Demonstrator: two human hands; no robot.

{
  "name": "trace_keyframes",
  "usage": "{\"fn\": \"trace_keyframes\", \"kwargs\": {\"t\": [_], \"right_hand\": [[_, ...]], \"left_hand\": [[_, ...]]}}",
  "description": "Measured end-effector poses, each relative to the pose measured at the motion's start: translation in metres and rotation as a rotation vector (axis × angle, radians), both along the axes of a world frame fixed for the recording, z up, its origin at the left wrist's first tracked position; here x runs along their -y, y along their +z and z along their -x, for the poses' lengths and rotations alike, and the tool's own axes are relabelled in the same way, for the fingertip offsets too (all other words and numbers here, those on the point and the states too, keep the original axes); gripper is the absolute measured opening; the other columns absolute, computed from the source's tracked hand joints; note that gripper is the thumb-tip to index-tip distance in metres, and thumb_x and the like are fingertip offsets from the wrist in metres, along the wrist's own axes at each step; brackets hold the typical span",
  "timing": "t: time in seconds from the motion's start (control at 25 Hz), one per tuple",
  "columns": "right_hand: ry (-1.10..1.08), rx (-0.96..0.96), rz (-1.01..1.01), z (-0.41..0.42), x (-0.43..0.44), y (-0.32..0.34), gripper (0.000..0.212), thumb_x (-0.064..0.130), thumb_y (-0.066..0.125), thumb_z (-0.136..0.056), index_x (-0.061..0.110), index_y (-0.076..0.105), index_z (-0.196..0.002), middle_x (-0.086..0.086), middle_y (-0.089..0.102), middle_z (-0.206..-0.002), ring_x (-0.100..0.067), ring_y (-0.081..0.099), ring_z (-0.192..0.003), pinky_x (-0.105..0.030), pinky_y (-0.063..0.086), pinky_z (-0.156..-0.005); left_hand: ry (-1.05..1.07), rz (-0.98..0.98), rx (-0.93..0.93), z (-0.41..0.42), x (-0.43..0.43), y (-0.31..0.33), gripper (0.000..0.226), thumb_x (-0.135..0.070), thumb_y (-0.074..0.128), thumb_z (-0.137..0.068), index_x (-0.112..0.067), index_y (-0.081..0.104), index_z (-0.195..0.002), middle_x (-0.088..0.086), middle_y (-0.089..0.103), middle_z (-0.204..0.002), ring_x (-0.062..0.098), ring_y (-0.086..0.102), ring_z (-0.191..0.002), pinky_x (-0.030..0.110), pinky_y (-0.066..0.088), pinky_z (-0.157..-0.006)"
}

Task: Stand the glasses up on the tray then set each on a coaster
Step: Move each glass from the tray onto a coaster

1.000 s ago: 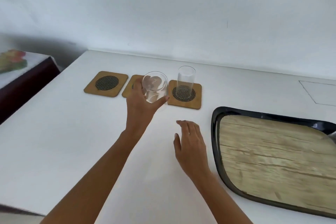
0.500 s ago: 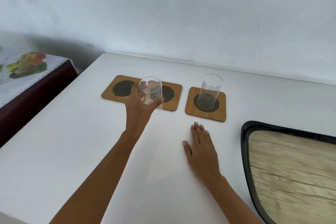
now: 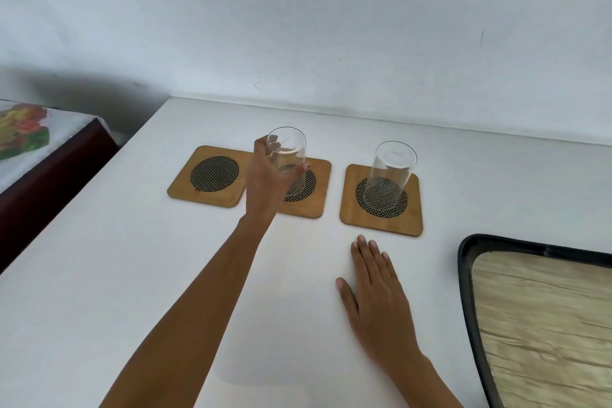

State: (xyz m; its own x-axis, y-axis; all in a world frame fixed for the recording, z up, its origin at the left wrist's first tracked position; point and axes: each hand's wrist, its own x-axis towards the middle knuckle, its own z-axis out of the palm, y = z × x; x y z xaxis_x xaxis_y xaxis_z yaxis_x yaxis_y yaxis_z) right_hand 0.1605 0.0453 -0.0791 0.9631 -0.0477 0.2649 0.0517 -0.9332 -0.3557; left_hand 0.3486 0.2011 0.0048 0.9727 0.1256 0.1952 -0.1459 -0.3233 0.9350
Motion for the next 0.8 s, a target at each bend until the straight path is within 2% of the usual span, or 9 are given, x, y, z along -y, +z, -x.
{"fn": "trace_keyframes", "kwargs": {"t": [0.08, 0.16, 0.24, 0.44, 0.8], "right_hand": [[0.000, 0.000, -0.001, 0.000, 0.000, 0.000, 0.061, 0.040, 0.037, -0.097, 0.003, 0.038, -0.145, -0.010, 0.038, -0.153, -0.023, 0.031, -0.143, -0.039, 0.024, -0.115], [0.000, 0.000, 0.001, -0.001, -0.001, -0.001, 0.060, 0.039, 0.037, -0.097, 0.002, 0.039, -0.145, -0.010, 0.039, -0.153, -0.024, 0.032, -0.143, -0.040, 0.025, -0.114], [-0.001, 0.006, 0.004, -0.001, -0.001, -0.001, 0.060, 0.039, 0.038, -0.096, 0.001, 0.040, -0.143, -0.011, 0.039, -0.152, -0.025, 0.033, -0.142, -0.041, 0.026, -0.114], [-0.003, 0.006, 0.001, 0.000, -0.001, 0.001, 0.060, 0.039, 0.038, -0.096, 0.002, 0.040, -0.144, -0.011, 0.039, -0.152, -0.025, 0.032, -0.143, -0.040, 0.025, -0.114], [-0.002, -0.007, -0.003, 0.000, 0.000, 0.000, 0.060, 0.040, 0.037, -0.097, 0.003, 0.039, -0.145, -0.009, 0.037, -0.153, -0.023, 0.030, -0.144, -0.039, 0.023, -0.116]], "left_hand": [[-0.009, -0.007, -0.011, -0.005, 0.001, -0.005, 0.074, -0.022, 0.088, -0.065, -0.012, 0.049, -0.127, 0.005, 0.060, -0.129, 0.021, 0.060, -0.119, 0.001, 0.043, -0.080], [-0.018, -0.011, -0.025, -0.008, 0.002, -0.007, 0.075, -0.023, 0.088, -0.065, -0.013, 0.048, -0.128, 0.004, 0.060, -0.129, 0.022, 0.059, -0.119, 0.017, 0.046, -0.089], [-0.012, -0.012, -0.034, -0.010, 0.002, -0.009, 0.075, -0.024, 0.088, -0.065, -0.013, 0.048, -0.127, 0.004, 0.060, -0.128, 0.022, 0.059, -0.119, 0.026, 0.048, -0.094], [-0.002, -0.031, -0.039, -0.013, -0.002, -0.009, 0.075, -0.027, 0.087, -0.065, -0.013, 0.048, -0.127, 0.003, 0.061, -0.128, 0.019, 0.061, -0.116, 0.020, 0.047, -0.088], [-0.026, -0.043, -0.063, -0.011, -0.005, -0.008, 0.076, -0.027, 0.088, -0.065, -0.014, 0.047, -0.128, 0.003, 0.060, -0.128, 0.018, 0.060, -0.116, 0.023, 0.047, -0.091]]}}
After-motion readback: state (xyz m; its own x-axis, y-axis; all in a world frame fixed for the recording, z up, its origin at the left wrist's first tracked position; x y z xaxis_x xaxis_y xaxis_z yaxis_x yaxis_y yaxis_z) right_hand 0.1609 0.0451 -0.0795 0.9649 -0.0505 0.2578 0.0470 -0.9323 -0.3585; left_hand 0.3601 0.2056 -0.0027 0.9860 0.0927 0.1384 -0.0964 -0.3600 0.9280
